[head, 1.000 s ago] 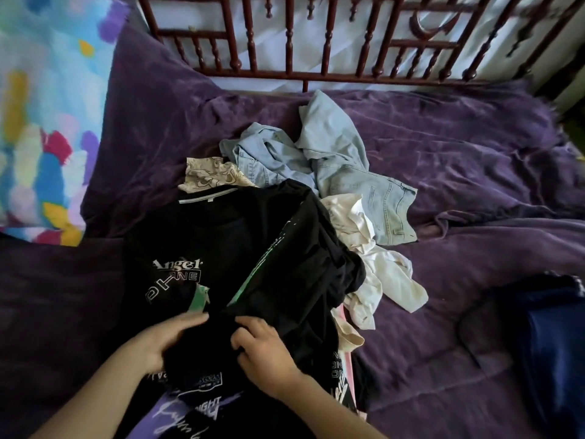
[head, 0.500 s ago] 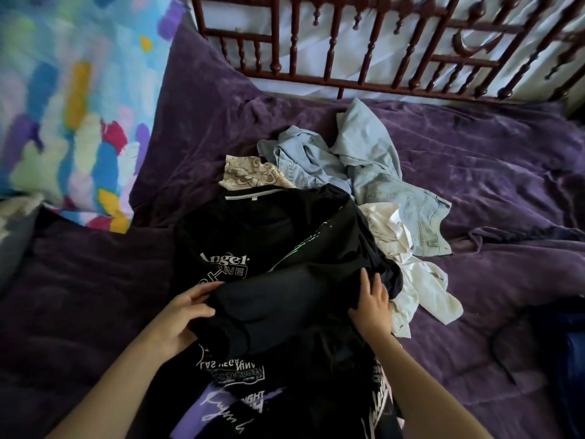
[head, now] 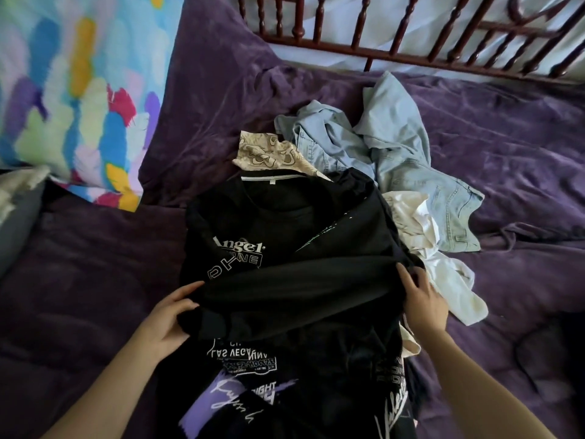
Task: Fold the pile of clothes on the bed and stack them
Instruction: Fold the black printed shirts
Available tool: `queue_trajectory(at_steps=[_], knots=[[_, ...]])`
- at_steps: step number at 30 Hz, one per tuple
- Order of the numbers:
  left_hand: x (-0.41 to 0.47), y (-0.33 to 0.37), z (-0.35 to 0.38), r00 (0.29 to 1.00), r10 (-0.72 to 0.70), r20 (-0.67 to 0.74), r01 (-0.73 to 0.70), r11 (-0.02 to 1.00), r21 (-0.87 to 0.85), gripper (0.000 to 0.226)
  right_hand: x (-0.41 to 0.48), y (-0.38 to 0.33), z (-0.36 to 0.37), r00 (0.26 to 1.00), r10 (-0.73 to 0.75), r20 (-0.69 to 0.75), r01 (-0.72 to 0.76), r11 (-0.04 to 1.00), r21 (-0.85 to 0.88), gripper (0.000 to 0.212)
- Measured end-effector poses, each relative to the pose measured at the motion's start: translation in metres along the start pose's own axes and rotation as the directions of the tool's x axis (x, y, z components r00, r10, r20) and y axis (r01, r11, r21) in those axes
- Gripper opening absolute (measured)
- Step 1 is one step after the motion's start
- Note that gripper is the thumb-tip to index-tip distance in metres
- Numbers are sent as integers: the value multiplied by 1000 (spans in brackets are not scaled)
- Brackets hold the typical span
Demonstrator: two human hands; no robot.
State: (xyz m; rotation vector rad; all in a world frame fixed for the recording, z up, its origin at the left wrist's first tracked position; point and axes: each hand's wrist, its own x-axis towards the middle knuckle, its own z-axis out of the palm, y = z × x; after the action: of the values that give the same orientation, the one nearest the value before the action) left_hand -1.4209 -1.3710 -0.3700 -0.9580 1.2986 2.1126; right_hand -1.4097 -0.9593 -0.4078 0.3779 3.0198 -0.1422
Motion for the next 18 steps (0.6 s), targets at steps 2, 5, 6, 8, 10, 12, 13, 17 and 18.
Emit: queue_trajectory(at_steps=[2,5,6,8,10,12,13,17,18], knots=[[6,-14,-6,996,-47,-82,55,994,94,41,-5,4,7,980,16,197,30,973,-230,81],[13,-36,-7,986,-94,-140,129,956,263,49,-7,-17,5,944,141,299,-55,959,-279,78],[16,-41,-7,982,-85,-167,133,943,305,50,-6,-27,6,979,-6,206,55,972,-229,75],[21,-45,-9,969,-31,-244,121,923,366,51,-9,-42,13,931,-302,205,347,907,-241,69],[28,-45,-12,950,51,-307,84,907,413,54,-12,-51,11,827,-408,386,526,805,-276,75],[29,-42,-12,955,123,-268,19,881,473,54,-10,-47,11,832,-310,460,479,820,-314,86],[28,-40,-11,963,163,-216,-26,849,527,54,-10,-45,10,849,-244,468,420,849,-319,86],[9,-37,-5,952,305,-10,-208,674,708,57,-12,-41,17,865,-342,367,457,838,-297,78],[4,-39,-7,941,338,11,-241,648,723,58,-13,-40,16,867,-374,330,473,826,-307,70]])
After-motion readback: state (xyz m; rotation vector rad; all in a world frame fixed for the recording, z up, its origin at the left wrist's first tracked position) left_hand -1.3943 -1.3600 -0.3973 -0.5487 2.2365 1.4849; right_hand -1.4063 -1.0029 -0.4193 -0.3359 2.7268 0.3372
